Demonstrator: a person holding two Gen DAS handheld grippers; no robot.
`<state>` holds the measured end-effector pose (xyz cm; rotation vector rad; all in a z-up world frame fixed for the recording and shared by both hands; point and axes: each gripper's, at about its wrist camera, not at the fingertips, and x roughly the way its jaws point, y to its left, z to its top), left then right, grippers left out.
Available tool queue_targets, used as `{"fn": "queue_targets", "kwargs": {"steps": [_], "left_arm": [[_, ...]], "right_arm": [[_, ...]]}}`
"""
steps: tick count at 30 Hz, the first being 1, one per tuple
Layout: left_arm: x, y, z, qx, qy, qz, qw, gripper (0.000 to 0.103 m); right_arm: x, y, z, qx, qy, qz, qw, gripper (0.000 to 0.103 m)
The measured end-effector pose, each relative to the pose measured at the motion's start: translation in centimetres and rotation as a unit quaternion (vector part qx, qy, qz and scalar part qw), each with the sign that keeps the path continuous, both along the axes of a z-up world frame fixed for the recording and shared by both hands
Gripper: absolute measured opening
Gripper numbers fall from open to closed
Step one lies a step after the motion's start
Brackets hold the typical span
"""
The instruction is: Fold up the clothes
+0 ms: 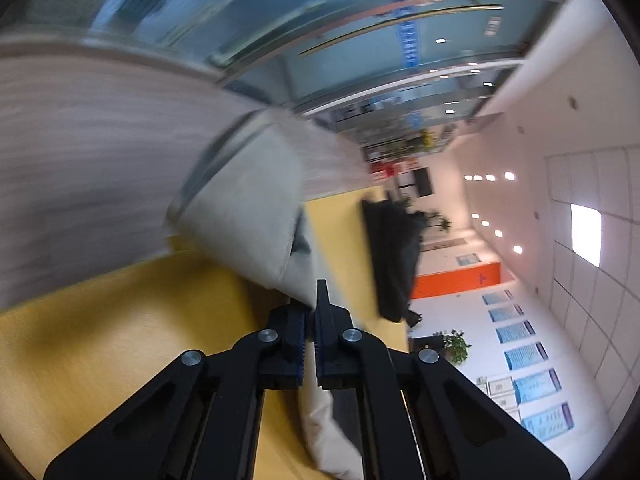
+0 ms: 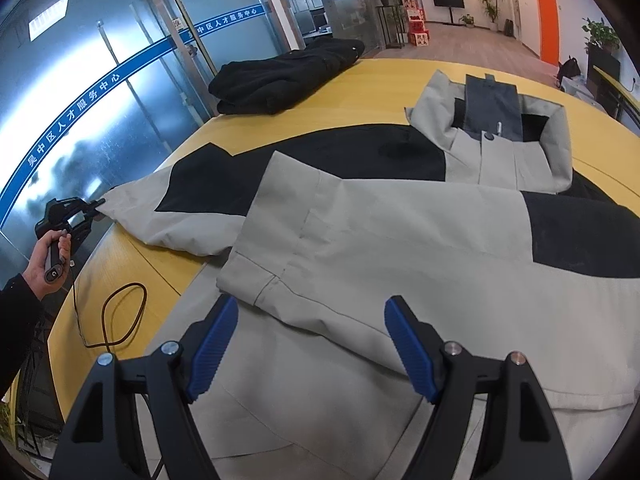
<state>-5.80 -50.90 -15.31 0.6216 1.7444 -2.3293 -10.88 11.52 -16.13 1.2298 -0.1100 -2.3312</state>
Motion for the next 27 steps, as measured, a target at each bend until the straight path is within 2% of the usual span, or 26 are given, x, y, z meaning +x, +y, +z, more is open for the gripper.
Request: {"fn": "queue_targets", "kwargs": {"steps": [4,7,10,12,15,17,20,25,27], "left_arm": [[-1.6,5.1,7.3,-0.057,0.057,-0.039,0.996,0.002],[-4.0,12.4,13.3,-0.091,0.103,-0.107,0.9847,0.002],[-6.1,20.7,18.2,-0.112,0.152,-0.18,0.9654,0.002],[-7.6,27.5,20.7,-0.119,0.18,-0.236,0.9474,0.002],[-9.8,36.8,22.1,-0.104,0.203,-0.308,0.9239,0.003],[-11.3,43.3,21.9,-0.096,0.203,-0.354,0.9078,0.003],[-12.7,50.7,19.5,-0.065,0.182,-0.395,0.8981,0.003],[-13.7,61.7,11.9,-0.05,0.112,-0.446,0.8866,0.004],[-13.6,65.8,8.1,-0.046,0.075,-0.472,0.877,0.007]], "right_arm": [[0.4,1.4,0.8,-0.016,0.011,-0.011,1.0,0.08],[1.0,3.0,2.2,-0.037,0.028,-0.023,0.999,0.08],[1.9,5.1,4.2,-0.054,0.056,-0.04,0.996,0.08],[2.6,6.9,5.6,-0.063,0.072,-0.051,0.994,0.08],[3.7,10.4,7.7,-0.071,0.095,-0.069,0.991,0.08],[4.4,13.2,8.8,-0.078,0.106,-0.086,0.988,0.08],[5.6,17.9,9.8,-0.076,0.118,-0.117,0.983,0.08],[6.7,25.1,8.3,-0.059,0.088,-0.153,0.982,0.08],[6.7,27.2,7.2,-0.063,0.074,-0.163,0.982,0.08]]}}
